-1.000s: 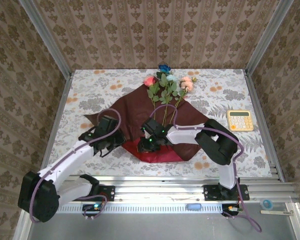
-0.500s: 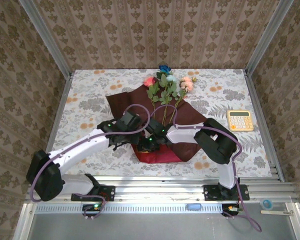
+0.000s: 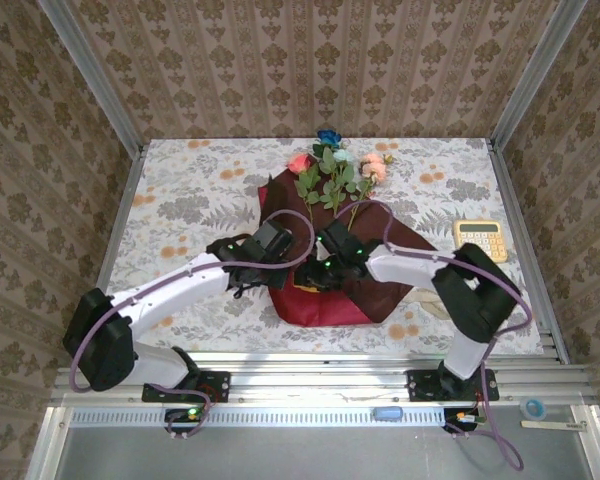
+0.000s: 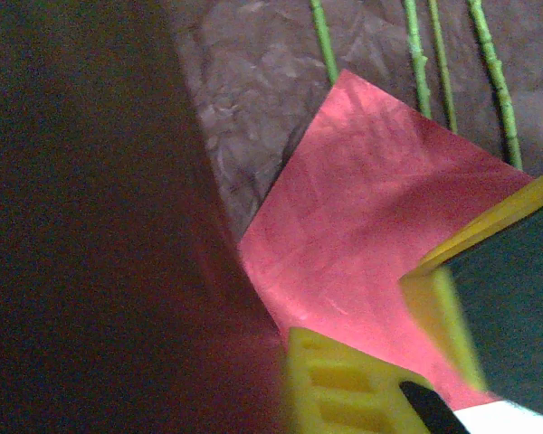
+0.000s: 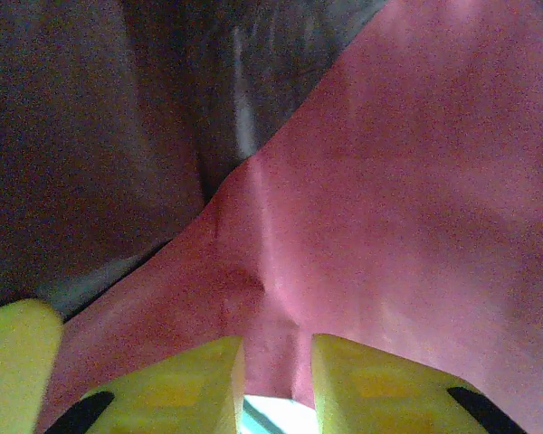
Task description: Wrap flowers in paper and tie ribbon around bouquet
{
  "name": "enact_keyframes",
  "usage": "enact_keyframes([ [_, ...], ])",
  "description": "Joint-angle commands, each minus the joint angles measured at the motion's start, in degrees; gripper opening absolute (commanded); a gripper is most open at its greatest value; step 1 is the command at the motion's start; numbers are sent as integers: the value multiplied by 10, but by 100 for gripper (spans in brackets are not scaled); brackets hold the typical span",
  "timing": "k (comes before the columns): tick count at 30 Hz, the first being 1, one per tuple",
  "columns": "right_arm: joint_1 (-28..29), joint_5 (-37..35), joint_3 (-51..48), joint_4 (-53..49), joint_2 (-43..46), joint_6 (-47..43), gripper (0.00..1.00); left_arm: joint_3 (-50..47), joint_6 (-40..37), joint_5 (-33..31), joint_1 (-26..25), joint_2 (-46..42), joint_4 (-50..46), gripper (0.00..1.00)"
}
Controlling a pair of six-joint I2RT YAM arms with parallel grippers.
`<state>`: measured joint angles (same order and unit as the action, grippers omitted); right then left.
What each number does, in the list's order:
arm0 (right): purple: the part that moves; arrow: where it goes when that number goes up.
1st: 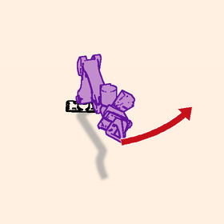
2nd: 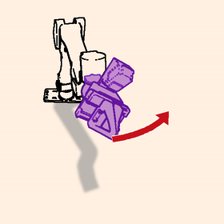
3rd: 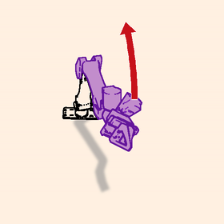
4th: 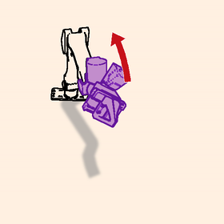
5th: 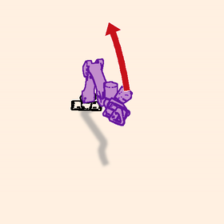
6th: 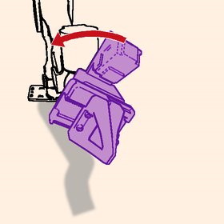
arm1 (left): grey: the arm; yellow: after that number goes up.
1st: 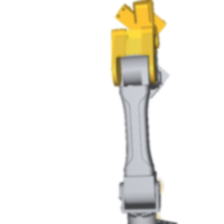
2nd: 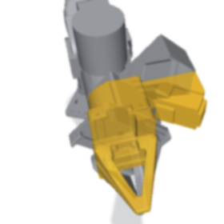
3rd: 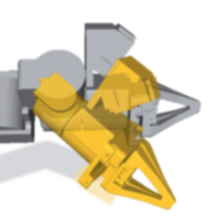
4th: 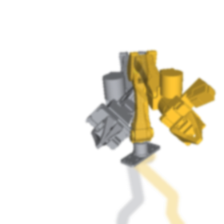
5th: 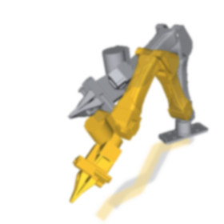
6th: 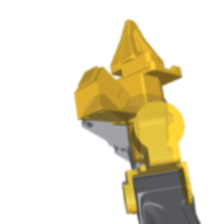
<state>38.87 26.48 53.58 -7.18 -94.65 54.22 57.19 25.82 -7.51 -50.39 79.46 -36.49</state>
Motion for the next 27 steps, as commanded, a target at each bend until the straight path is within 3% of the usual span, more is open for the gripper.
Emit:
enact_keyframes([
  [1, -39, -46, -41, -42, 62, 9, 28, 30, -42, -5, -23, 23, -2, 12],
  [5, -105, -67, -70, -47, 140, 2, 32, 61, -77, -35, -51, 73, -16, 12],
  [10, -157, -88, -69, -31, 209, -4, 50, 92, -100, -76, -84, 129, -23, 10],
  [19, -166, -74, 13, 12, 178, 38, 70, 134, -116, -134, -127, 192, -36, 13],
  [23, -167, -58, 47, -57, 138, 50, 71, 132, -107, -139, -128, 199, -30, 12],
  [27, -166, -60, 16, -80, 141, 76, 70, 135, -103, -140, -129, 202, -30, 10],
])
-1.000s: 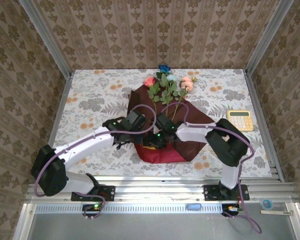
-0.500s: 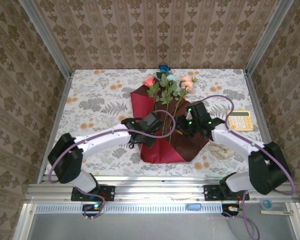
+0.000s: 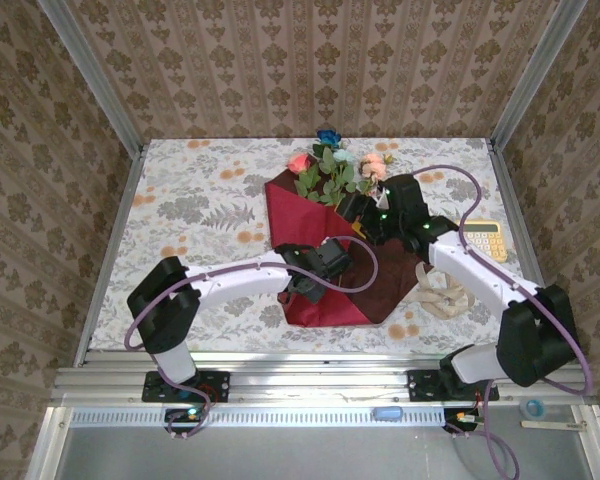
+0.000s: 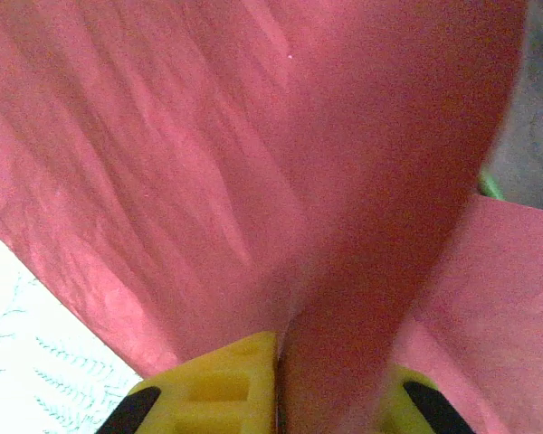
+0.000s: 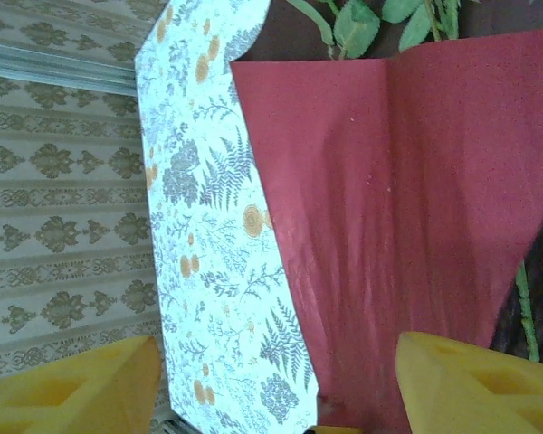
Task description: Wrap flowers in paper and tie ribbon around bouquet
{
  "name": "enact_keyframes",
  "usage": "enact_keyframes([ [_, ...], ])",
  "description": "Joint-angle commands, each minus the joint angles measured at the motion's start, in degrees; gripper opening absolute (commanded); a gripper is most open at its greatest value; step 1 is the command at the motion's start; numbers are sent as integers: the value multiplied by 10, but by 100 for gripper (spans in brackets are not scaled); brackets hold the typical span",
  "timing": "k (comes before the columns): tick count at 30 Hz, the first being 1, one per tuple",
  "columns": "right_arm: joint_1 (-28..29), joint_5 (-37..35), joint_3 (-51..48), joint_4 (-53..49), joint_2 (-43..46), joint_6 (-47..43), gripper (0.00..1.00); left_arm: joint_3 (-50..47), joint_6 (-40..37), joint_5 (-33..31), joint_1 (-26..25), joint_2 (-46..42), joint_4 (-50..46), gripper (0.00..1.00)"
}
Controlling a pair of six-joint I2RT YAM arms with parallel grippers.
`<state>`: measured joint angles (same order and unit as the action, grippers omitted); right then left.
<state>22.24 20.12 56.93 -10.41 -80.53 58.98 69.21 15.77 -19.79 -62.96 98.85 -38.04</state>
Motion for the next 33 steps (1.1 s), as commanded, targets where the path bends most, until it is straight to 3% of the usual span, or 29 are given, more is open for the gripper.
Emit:
enact_keyframes([
  [1, 0, 0, -29, -48, 4, 35, 71, 15, -2, -17, -3, 7, -13, 10],
  [8, 3, -12, -90, -45, 50, 72, 69, 14, -1, -18, -4, 6, -17, 10],
  [14, 48, 11, -103, 33, 4, 146, 67, 17, -5, -18, -6, 7, -17, 11],
  [19, 72, 14, -119, 108, -40, 207, 59, 18, -7, -19, -10, 7, -14, 11],
  [21, 77, 20, -121, 125, -58, 219, 51, 16, -7, -20, -14, 4, -11, 12],
  [24, 76, 16, -120, 127, -71, 214, 28, 11, -5, -25, -20, -3, -5, 14],
  [28, 58, -6, -93, 29, -74, 132, 1, 5, 13, -31, -22, -31, -10, 35],
  [31, 39, -11, -91, -9, -77, 66, 0, 6, 52, -24, -17, -73, -31, 51],
  [33, 25, 7, -91, -10, -94, 38, 0, -9, 94, 11, -2, -114, -35, 55],
])
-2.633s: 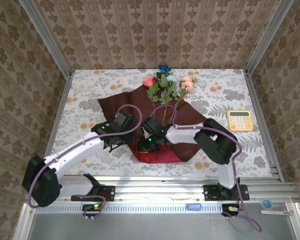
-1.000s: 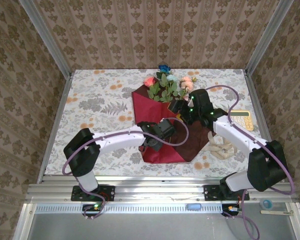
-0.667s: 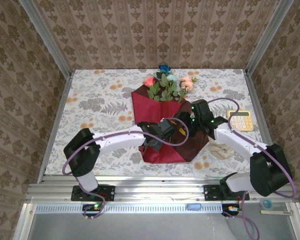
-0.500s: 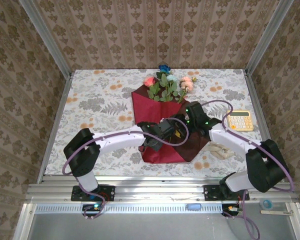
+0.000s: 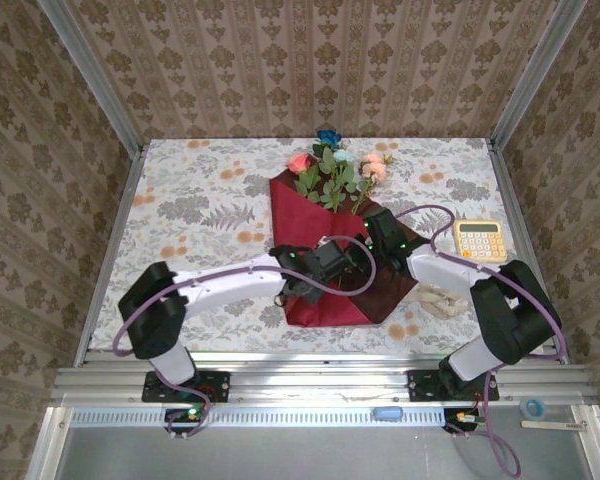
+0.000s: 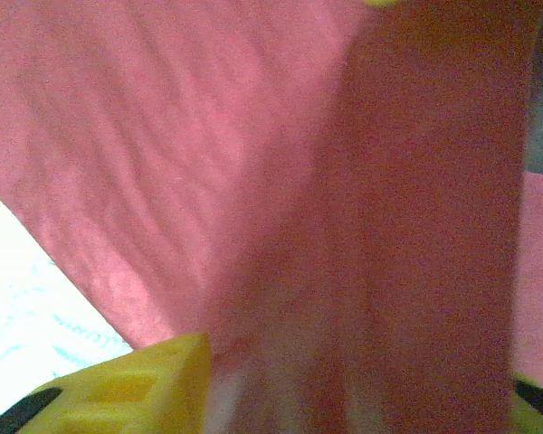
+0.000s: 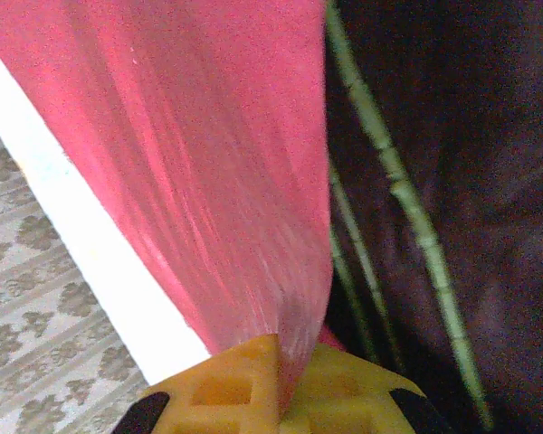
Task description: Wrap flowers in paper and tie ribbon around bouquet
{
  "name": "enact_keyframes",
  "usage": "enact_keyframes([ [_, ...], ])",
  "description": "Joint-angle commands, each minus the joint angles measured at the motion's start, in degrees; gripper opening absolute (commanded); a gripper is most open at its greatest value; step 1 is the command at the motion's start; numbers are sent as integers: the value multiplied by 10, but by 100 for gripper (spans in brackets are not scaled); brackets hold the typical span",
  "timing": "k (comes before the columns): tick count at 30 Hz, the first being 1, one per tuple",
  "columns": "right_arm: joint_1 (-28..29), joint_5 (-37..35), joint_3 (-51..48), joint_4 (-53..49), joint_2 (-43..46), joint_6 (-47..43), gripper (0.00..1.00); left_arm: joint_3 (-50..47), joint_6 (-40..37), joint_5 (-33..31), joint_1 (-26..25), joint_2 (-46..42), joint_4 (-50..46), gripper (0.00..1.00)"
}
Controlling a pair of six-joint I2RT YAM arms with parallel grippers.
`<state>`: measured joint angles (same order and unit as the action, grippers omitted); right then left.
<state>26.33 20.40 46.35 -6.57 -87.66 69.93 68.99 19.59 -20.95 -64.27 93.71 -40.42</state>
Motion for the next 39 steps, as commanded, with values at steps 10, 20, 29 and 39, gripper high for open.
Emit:
enact_keyframes([
  [10, -27, 42, 64, -50, -108, -155, 0, -311, 316, 316, 213, -261, 212, 56],
  [20, -27, 54, 82, -56, -131, -171, 0, -370, 364, 395, 270, -236, 334, 60],
  [29, -26, 58, 90, -60, -135, -172, 0, -368, 376, 396, 273, -187, 349, 60],
  [39, -15, 50, 91, -82, -125, -181, 0, -345, 369, 411, 317, -121, 416, 56],
])
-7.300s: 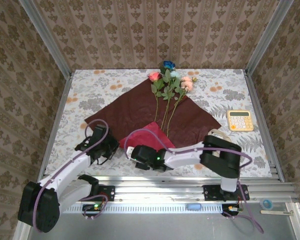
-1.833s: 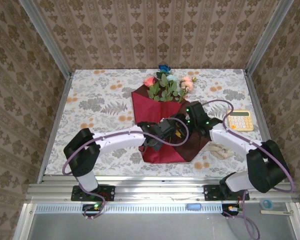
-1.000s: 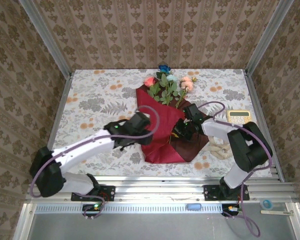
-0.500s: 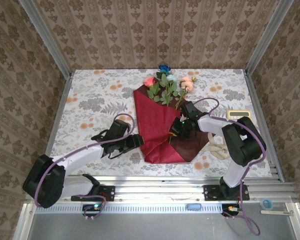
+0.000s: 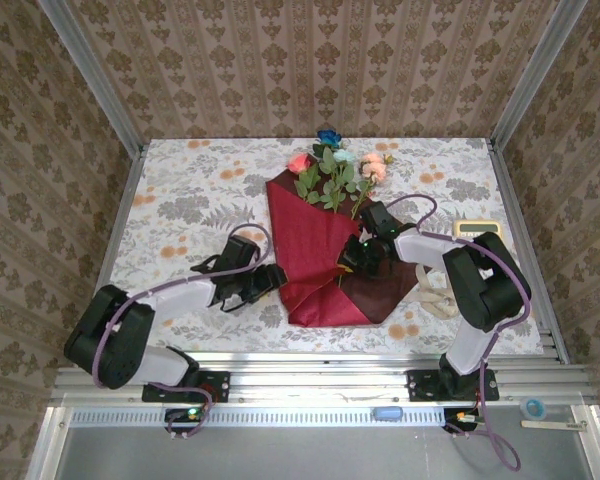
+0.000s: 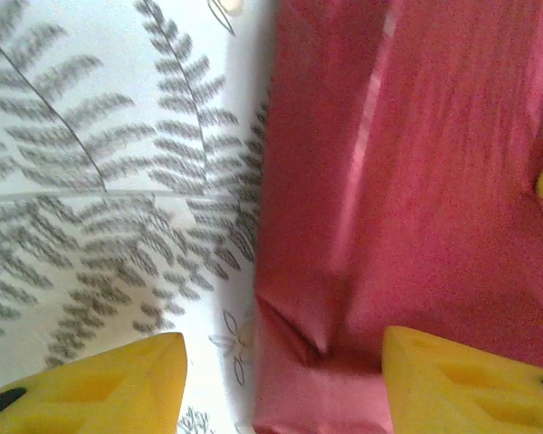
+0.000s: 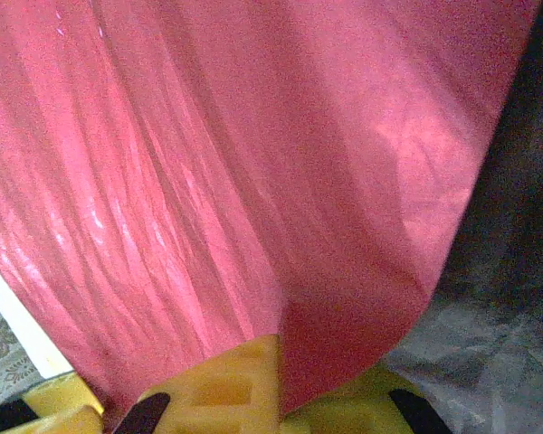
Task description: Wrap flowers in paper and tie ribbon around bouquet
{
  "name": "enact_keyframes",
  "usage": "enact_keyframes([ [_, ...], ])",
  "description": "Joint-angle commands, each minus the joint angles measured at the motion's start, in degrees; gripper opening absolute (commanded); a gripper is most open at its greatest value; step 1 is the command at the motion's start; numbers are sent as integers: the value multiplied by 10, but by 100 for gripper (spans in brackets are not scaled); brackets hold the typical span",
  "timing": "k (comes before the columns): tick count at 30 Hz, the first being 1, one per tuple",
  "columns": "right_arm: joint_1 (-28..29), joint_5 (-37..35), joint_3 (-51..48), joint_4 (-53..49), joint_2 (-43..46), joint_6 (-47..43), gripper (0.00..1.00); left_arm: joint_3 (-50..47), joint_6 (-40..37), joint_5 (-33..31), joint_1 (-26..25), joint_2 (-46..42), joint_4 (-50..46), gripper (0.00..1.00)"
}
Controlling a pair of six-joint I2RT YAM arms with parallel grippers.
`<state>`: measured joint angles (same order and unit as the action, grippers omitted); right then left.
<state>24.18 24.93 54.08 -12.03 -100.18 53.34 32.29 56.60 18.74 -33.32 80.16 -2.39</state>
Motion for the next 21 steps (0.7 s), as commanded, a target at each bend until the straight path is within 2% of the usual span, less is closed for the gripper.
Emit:
enact_keyframes([
  [1, 8, 3, 12, -28, 3, -17, 0, 28, -4, 17, 9, 24, 37, 56],
  [6, 10, 2, 8, -34, 8, -18, 0, 31, -4, 28, 10, 57, 59, 50],
  [8, 10, 4, 9, -38, 10, -22, 0, 33, -4, 32, 12, 67, 69, 44],
  [11, 14, 0, 19, -63, 14, -36, 8, 40, 2, 37, 16, 80, 79, 20],
  [12, 14, -8, 24, -78, 20, -41, 14, 42, 4, 38, 17, 84, 80, 10],
  [14, 15, -35, 24, -108, 51, -43, 28, 43, 5, 40, 19, 88, 83, 0],
  [18, 23, -102, 1, -159, 152, -19, 47, 42, 4, 45, 23, 89, 82, 0],
  [21, 41, -132, -26, -199, 210, 13, 52, 41, 5, 50, 25, 89, 86, 0],
])
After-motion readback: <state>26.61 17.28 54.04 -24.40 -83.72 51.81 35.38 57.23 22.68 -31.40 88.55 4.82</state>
